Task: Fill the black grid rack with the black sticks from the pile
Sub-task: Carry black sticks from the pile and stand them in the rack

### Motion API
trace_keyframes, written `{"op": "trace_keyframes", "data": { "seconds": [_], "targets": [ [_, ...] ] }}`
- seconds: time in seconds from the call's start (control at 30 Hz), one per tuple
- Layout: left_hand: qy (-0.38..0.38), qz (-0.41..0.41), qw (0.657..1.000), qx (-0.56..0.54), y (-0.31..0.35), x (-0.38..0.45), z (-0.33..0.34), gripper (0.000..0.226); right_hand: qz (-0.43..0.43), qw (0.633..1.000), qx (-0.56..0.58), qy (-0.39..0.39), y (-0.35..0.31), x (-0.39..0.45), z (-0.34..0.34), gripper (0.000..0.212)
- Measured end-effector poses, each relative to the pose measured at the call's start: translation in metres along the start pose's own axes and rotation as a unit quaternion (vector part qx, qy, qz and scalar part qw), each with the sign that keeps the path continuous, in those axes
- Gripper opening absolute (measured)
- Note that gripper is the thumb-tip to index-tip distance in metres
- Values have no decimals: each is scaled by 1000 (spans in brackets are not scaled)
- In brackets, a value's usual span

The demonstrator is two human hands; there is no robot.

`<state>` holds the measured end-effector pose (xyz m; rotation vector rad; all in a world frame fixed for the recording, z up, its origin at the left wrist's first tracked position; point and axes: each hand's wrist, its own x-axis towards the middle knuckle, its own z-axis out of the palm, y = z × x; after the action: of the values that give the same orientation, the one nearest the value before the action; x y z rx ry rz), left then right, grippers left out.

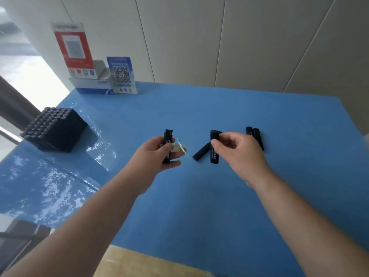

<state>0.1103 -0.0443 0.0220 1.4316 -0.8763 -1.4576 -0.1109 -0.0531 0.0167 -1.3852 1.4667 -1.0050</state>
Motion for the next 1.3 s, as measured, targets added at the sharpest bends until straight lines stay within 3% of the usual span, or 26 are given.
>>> {"op": "trace_keyframes", "data": {
  "seconds": [0.1, 0.23, 0.73, 1.13, 1.3],
  "targets": [
    [17, 19, 999, 26, -1, -6, -39, 13, -9, 999, 36, -18, -16, -8, 37, 1],
    [17, 48, 995, 85, -2, -26, -97, 9, -6, 998, 36, -45, -37, -20, 90, 7],
    [67, 90, 991, 75, 10, -83, -321, 11, -58, 995, 29, -72, -110, -65, 290, 3],
    [58, 91, 989, 103, 44, -34, -382, 16, -62, 993, 35, -93, -124, -5, 354, 3],
    [58, 91, 992, 67, 64, -8, -399, 18, -61, 993, 41, -97, -131, 23, 375, 5]
  ]
}}
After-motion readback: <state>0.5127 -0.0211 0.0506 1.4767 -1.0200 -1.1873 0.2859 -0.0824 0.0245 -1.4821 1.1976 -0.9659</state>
